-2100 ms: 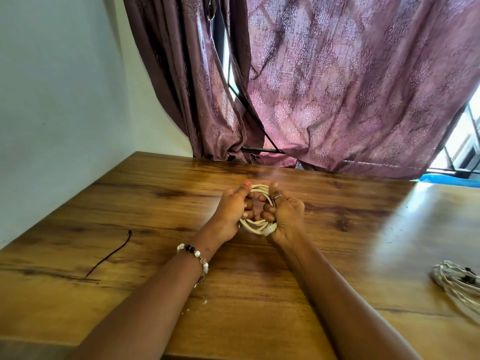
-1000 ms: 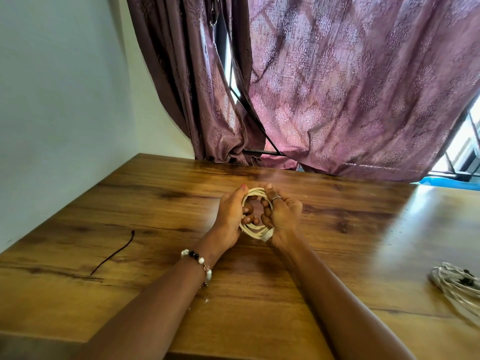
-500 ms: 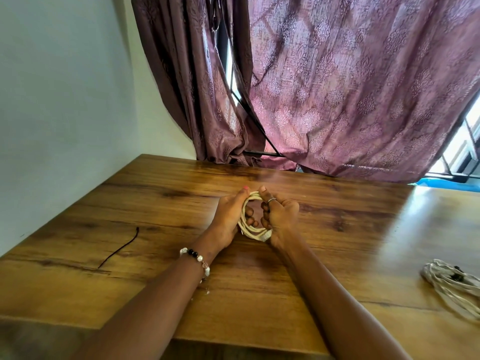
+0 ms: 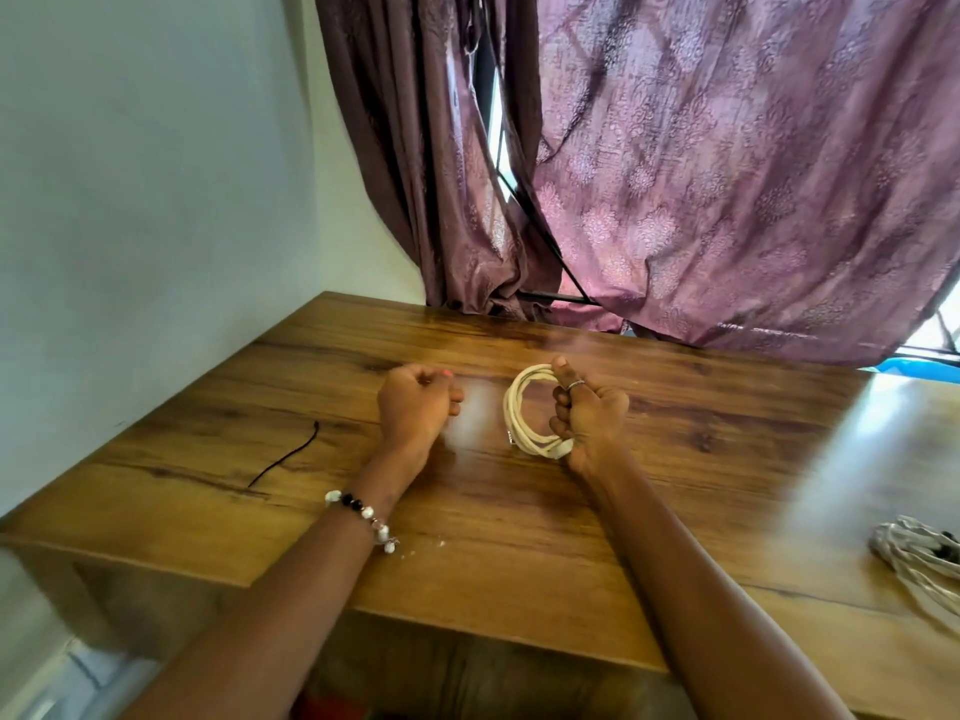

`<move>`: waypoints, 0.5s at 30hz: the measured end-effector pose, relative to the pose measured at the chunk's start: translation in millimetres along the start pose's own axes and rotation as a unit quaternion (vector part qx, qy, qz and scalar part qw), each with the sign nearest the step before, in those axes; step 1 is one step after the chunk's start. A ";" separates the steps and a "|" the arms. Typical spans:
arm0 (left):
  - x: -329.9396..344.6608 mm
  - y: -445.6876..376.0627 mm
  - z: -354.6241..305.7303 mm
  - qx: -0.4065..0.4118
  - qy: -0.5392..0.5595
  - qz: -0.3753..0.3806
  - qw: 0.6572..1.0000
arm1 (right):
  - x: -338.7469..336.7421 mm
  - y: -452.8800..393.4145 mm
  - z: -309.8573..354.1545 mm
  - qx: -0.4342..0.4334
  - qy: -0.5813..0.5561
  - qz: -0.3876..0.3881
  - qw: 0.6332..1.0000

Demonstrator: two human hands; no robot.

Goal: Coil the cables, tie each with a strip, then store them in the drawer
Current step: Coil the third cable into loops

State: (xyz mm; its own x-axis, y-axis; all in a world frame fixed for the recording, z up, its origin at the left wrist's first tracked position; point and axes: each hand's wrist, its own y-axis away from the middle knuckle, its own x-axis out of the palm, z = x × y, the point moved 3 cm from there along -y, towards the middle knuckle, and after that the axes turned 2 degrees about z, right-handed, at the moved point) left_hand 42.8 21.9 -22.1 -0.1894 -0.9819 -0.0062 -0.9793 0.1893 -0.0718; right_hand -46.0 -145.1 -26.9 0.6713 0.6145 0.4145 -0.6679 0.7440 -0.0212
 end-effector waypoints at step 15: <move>-99.6 -7.0 -23.0 0.049 -0.643 0.014 0.764 | 3.3 0.2 -4.5 0.025 0.009 0.009 1.000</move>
State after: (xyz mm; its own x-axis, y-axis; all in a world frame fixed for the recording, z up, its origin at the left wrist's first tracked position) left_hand 66.8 118.5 2.0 0.0788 -0.1842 -0.9797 -0.9543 0.2704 -0.1275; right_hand -42.5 -141.7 -29.6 0.6651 0.6321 0.3977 -0.6940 0.7197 0.0168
